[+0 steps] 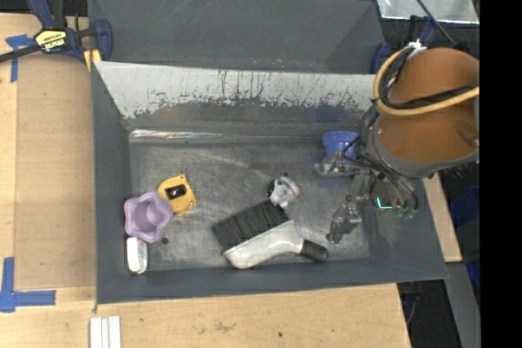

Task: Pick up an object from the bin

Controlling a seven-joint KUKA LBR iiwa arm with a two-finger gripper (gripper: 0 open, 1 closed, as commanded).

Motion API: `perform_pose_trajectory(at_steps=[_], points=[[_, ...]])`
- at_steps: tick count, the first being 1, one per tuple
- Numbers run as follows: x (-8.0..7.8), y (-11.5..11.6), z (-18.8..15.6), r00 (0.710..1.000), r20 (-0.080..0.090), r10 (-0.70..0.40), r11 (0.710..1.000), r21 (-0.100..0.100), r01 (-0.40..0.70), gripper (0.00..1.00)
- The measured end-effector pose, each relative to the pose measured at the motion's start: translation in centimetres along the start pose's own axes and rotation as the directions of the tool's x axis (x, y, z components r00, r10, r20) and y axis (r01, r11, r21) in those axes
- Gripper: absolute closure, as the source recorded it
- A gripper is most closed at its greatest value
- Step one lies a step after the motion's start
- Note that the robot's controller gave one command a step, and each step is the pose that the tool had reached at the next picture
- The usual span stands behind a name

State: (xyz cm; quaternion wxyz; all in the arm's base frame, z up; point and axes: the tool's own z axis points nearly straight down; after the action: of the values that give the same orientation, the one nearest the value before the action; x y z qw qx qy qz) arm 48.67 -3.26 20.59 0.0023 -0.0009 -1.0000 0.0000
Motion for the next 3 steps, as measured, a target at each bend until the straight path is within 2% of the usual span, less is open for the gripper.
perform_pose_trajectory(at_steps=[1, 2, 3], points=[[-0.2, 0.0, -0.3, 1.0, 0.008, -0.001, 1.0, 0.001, 0.001, 0.0], [-0.2, 1.9, 1.8, 0.997, 0.012, -0.074, 0.997, 0.003, 0.074, 0.0], [-0.3, 8.8, 8.8, 0.959, 0.01, -0.284, 0.959, 0.003, 0.284, 0.0]])
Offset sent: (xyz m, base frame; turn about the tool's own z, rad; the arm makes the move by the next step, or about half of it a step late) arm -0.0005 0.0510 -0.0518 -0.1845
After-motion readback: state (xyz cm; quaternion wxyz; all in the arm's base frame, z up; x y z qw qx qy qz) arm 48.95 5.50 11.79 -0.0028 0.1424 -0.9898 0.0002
